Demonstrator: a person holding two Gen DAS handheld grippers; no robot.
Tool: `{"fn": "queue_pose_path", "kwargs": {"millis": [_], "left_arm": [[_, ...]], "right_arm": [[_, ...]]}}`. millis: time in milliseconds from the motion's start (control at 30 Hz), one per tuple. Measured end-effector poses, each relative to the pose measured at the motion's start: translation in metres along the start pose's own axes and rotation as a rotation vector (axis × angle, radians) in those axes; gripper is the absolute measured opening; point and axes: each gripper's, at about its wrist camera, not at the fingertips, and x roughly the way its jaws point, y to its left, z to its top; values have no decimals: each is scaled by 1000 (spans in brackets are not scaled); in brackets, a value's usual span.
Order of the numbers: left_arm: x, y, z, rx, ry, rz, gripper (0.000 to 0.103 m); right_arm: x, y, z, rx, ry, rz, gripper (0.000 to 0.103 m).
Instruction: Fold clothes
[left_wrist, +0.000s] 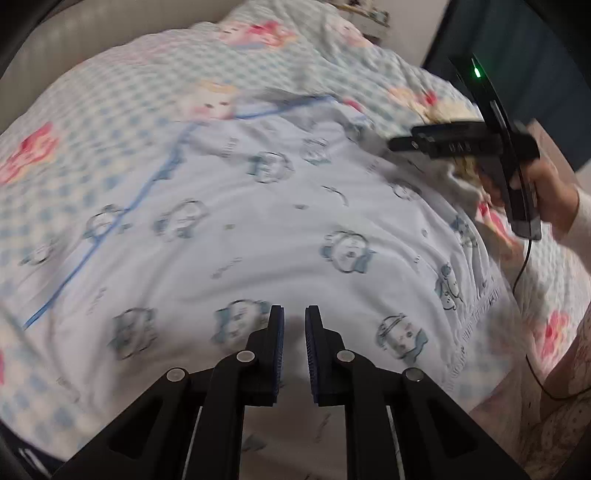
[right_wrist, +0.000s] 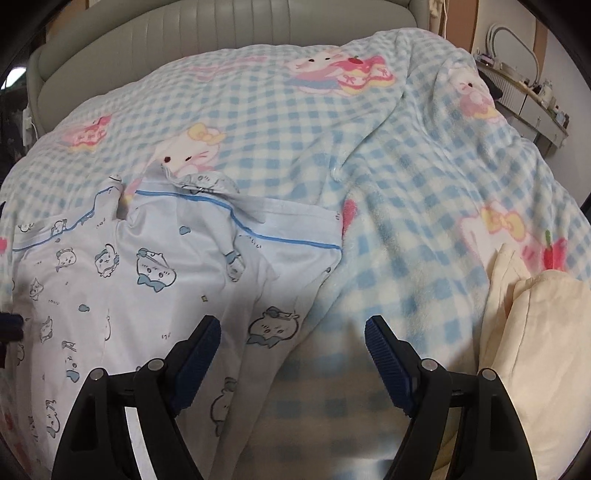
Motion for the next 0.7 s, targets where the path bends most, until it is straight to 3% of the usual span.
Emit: {"fn": "queue_pose_path", "kwargs": {"millis": [67,100,300,433,600,700], "left_arm": [[21,-11,-7,88,107,79,12],[21,-7,-15,87,122,88,12],[-19,43,-80,-111,166,119,11],[-42,43,-83,-164,96,113,11],[-44,22,-58,-179,-35,21,11],[-28,6,-42,-170,-49,-27,11]], "right_arm": [[2,7,-3,-14,3,-28,80],[2,7,-4,-21,4,-48,80],[0,-18,-20,-22,38,-106,80],[-2,-24,-33,-21,38,-92,80],[3,-17,-30,-30,34,-72,80],[3,-11,-28,-35,0,-64,80]]}}
